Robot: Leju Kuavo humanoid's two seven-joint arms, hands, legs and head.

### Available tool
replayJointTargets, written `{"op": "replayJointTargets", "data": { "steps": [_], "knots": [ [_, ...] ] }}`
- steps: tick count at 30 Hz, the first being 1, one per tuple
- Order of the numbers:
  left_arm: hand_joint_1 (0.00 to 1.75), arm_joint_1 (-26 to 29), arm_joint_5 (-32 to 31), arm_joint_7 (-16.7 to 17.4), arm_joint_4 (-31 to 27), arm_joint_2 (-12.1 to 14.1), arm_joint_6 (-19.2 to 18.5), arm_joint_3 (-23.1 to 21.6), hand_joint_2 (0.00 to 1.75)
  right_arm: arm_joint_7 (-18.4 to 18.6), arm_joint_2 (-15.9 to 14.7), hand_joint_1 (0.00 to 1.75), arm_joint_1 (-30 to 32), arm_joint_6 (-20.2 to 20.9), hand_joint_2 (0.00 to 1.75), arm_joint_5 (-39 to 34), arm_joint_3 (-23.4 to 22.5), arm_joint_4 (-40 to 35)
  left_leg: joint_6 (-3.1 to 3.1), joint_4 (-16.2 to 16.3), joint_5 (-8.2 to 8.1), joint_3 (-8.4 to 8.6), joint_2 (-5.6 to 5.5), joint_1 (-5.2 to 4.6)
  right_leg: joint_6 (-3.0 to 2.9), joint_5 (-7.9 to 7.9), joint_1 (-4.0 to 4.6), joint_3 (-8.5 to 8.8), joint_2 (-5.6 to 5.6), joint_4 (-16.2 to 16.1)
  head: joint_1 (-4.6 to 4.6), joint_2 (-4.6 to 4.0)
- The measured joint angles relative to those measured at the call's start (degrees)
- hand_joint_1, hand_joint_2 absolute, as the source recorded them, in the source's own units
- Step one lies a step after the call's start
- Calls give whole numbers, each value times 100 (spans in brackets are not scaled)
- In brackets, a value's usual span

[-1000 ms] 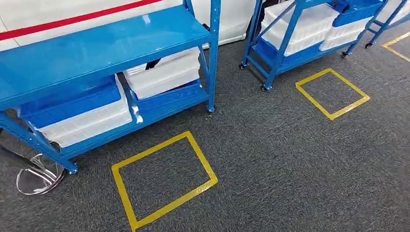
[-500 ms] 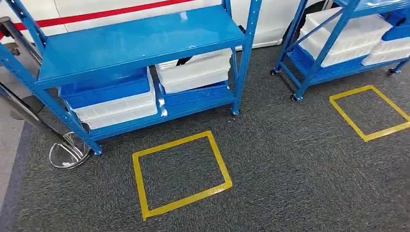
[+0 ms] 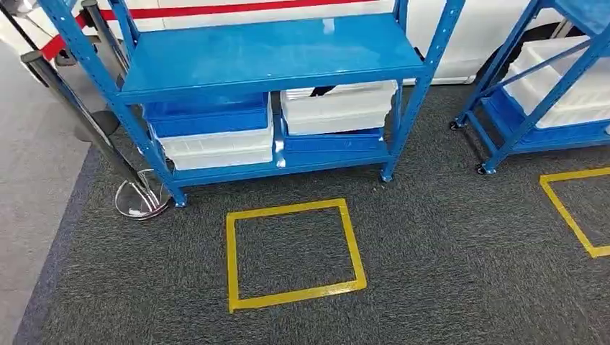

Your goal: Take the parts from the cabinet and place them on the table.

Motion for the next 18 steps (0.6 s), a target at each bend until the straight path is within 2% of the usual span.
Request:
{"op": "replayJointTargets", "data": {
  "steps": [1,2,3,4,5,6,7,9,10,11,13,15,16,17,18],
  "knots": [
    [0,2,0,-2,0,-4,-4,2,0,7,0,0,10,-4,0,0,-2,0,41,-30,30,26,-39,22,54,-91,-38,-27,344,102,32,0],
    [0,-11,0,-4,0,-4,-9,0,0,4,0,0,15,-7,0,0,-4,0,76,-32,45,10,-81,29,64,-288,-43,-152,585,354,55,0],
    [0,-30,0,-7,0,-4,-11,0,0,7,0,0,23,-9,0,0,-9,0,97,-31,59,-7,-136,29,72,-508,-54,-339,676,733,61,0],
    [0,-48,0,-9,0,-4,-15,0,0,7,0,0,31,-18,0,-2,-18,0,108,-30,61,-19,-162,27,85,-728,-61,-587,708,1238,59,0],
    [0,-47,6,-15,0,-4,-33,2,0,-19,0,0,35,-102,0,-63,-30,2,110,-27,61,-24,-225,23,95,-829,-61,-789,716,1607,61,0],
    [0,-35,26,-20,0,-4,-48,2,0,-46,2,0,36,-173,0,-118,-68,2,109,-24,61,-20,-269,24,95,-783,-64,-884,717,1738,61,0],
    [0,-24,37,-31,0,-7,-61,2,0,-57,2,0,35,-219,0,-129,-123,0,104,-23,57,-8,-311,24,93,-595,-72,-847,717,1592,59,0],
    [0,-20,35,-53,0,-11,-90,2,0,-87,2,0,34,-243,0,-140,-175,-2,75,-16,34,24,-379,27,67,-34,-81,-499,724,761,61,0],
    [0,-21,35,-57,0,-18,-101,2,0,-94,0,0,35,-247,0,-142,-201,-7,45,-8,14,30,-399,27,44,190,-83,-302,760,300,63,0],
    [0,-22,35,-68,0,-20,-116,2,0,-96,0,0,28,-249,0,-140,-232,-7,3,27,-22,13,-408,-13,27,113,-55,-226,822,101,66,0],
    [0,-17,26,-87,0,-20,-138,2,0,-107,0,0,9,-249,0,-140,-260,-9,-71,14,-59,-9,-428,-9,-18,88,-49,-232,808,75,68,0],
    [0,-11,24,-103,0,-24,-151,2,0,-109,2,0,10,-241,0,-118,-282,-11,-146,-9,-86,35,-437,2,-100,79,-51,-187,802,42,70,0],
    [0,-7,20,-109,0,-26,-160,2,0,-111,9,0,13,-234,0,-114,-289,-11,-167,75,-116,55,-375,24,-138,92,-74,-134,777,-3,63,0],
    [0,-15,20,-114,0,-35,-166,2,0,-109,9,0,25,-234,0,-105,-299,-11,-193,297,-211,-45,-277,21,-173,69,-69,-96,761,-14,20,0],
    [0,-20,20,-114,0,-37,-166,2,0,-109,9,0,33,-234,0,-103,-321,-13,-215,677,-397,-252,-233,28,-217,41,-62,-69,729,-14,2,0]
  ]
}}
